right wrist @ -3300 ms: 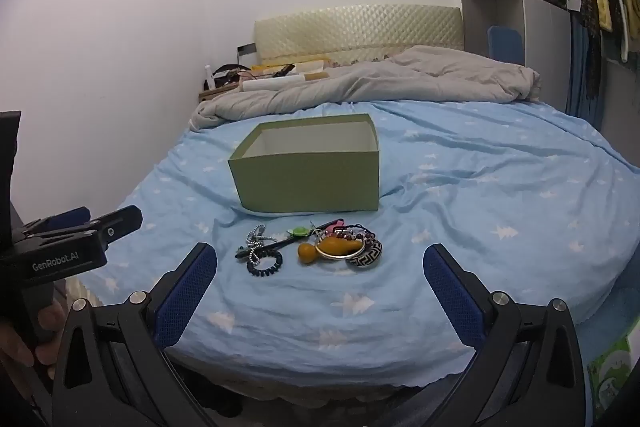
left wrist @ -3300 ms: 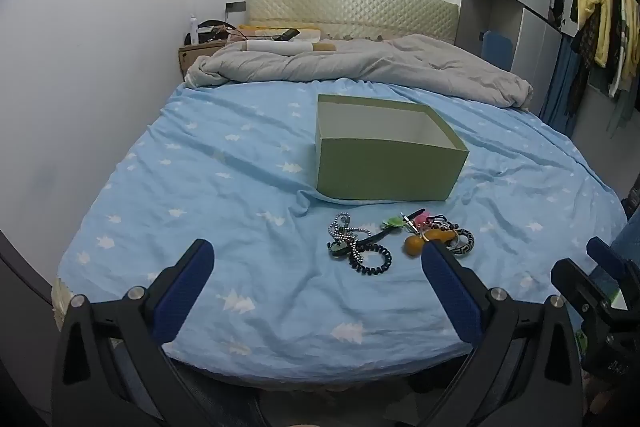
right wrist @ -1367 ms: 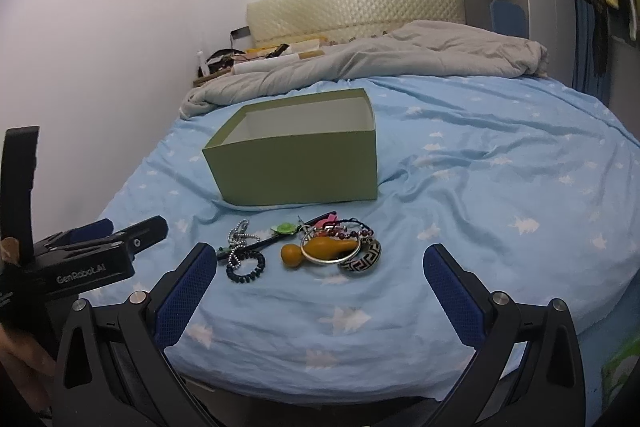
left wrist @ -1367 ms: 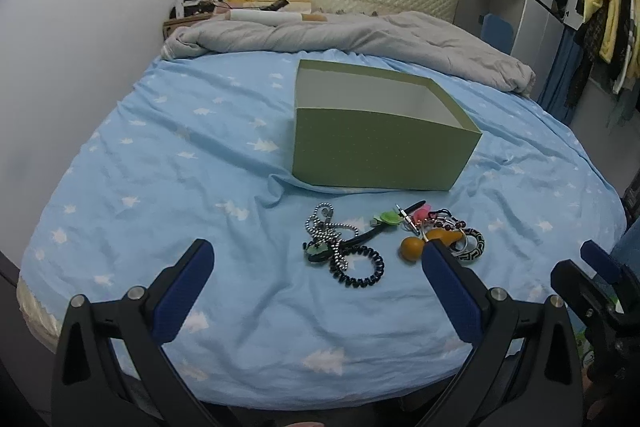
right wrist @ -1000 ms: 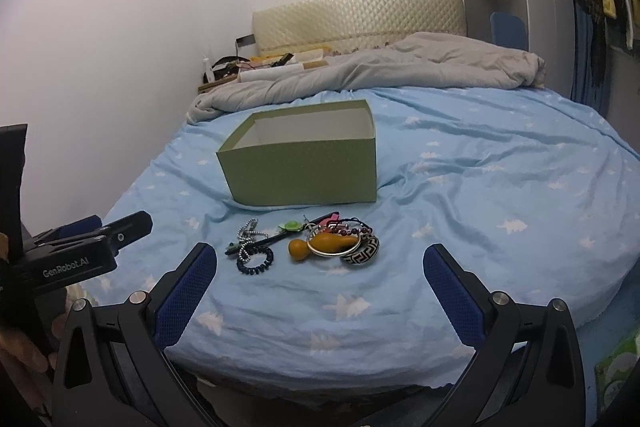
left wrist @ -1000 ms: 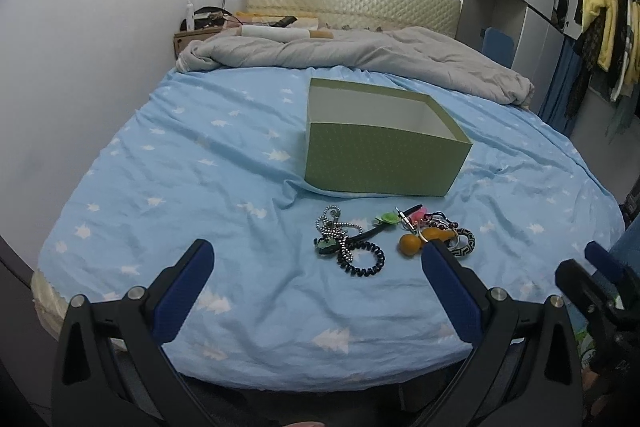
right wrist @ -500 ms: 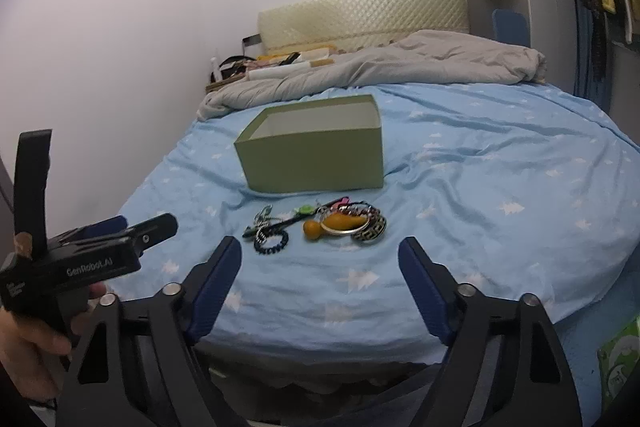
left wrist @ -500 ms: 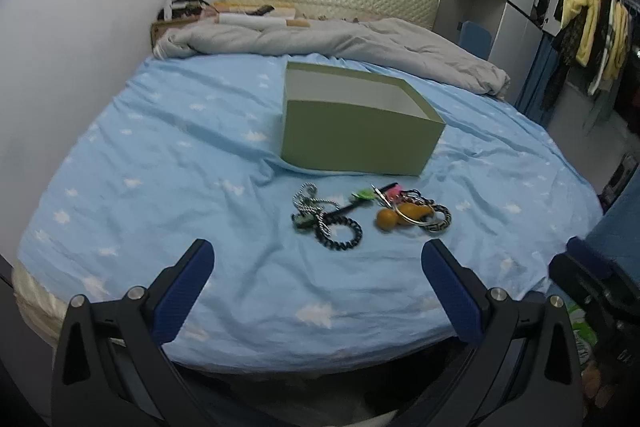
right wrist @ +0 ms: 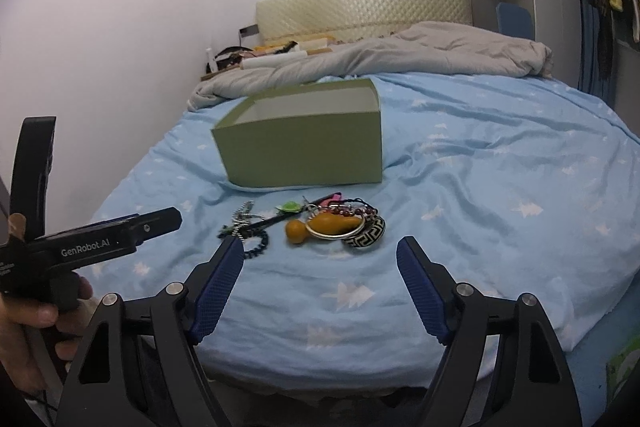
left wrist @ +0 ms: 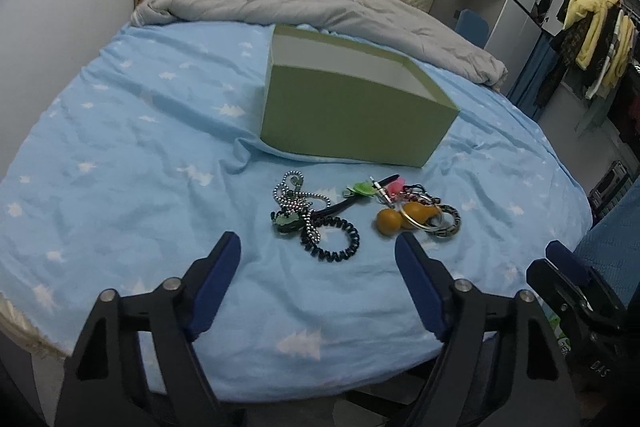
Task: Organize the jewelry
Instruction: 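Grasp the silver chain necklace with the left tool while the right tool grasps the patterned black ring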
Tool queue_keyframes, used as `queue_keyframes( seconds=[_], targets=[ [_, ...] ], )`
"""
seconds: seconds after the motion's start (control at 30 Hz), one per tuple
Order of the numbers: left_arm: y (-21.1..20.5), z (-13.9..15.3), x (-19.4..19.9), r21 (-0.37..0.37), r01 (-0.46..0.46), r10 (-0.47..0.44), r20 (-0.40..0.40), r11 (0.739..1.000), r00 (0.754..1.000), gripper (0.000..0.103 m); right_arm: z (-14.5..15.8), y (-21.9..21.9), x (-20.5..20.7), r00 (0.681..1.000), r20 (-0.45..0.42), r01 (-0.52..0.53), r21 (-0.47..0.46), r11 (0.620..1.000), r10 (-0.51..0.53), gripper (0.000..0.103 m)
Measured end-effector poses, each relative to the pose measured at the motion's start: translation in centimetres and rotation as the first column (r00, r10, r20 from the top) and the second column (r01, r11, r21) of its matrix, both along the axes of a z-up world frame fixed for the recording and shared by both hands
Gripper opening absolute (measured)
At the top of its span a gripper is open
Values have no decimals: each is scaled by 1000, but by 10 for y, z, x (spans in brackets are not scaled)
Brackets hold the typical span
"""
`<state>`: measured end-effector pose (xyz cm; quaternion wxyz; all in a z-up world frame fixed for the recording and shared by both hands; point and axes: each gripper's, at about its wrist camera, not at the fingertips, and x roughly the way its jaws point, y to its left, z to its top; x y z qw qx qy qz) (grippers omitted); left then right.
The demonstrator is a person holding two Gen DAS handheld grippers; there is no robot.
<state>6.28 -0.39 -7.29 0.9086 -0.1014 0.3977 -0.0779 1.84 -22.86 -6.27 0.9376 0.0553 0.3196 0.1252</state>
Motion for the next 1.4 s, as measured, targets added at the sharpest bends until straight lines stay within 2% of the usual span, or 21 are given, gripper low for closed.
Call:
queue_keyframes(
  seconds=[0.13,0.2,0.27,0.4,0.77,0.93,1.07,1.13,1.2,1.4],
  targets=[
    [0,-17,20,4,18,-18,-29,1000,999,71,-14,-6,18,999,-26,29,8,1000,-28,75],
    [2,-25,30,-10,26,-26,-47,1000,999,66,-22,-9,29,998,-51,38,7,999,-37,57],
    [1,-31,41,-10,34,-35,-57,999,998,64,-30,-12,41,996,-76,53,1,999,-52,45],
    [1,-44,63,-18,43,-45,-85,999,995,53,-42,-19,61,990,-120,74,17,997,-71,33],
    [2,-71,107,35,45,-40,-148,998,988,38,-59,-22,102,980,-180,86,4,996,-84,21],
    [-2,-78,112,50,58,-49,-161,997,986,37,-69,-23,111,968,-234,92,4,996,-89,20],
    [0,-79,114,41,63,-56,-161,997,985,33,-78,-26,113,957,-282,90,61,994,-69,17],
    [1,-80,116,20,70,-66,-162,997,985,25,-79,-25,112,958,-280,89,60,994,-69,12],
    [1,-78,116,16,72,-69,-158,997,985,13,-77,-24,110,960,-271,84,52,995,-67,9],
    [-3,-70,109,28,78,-74,-138,997,988,10,-62,-23,101,972,-222,80,10,997,-76,8]
  ],
)
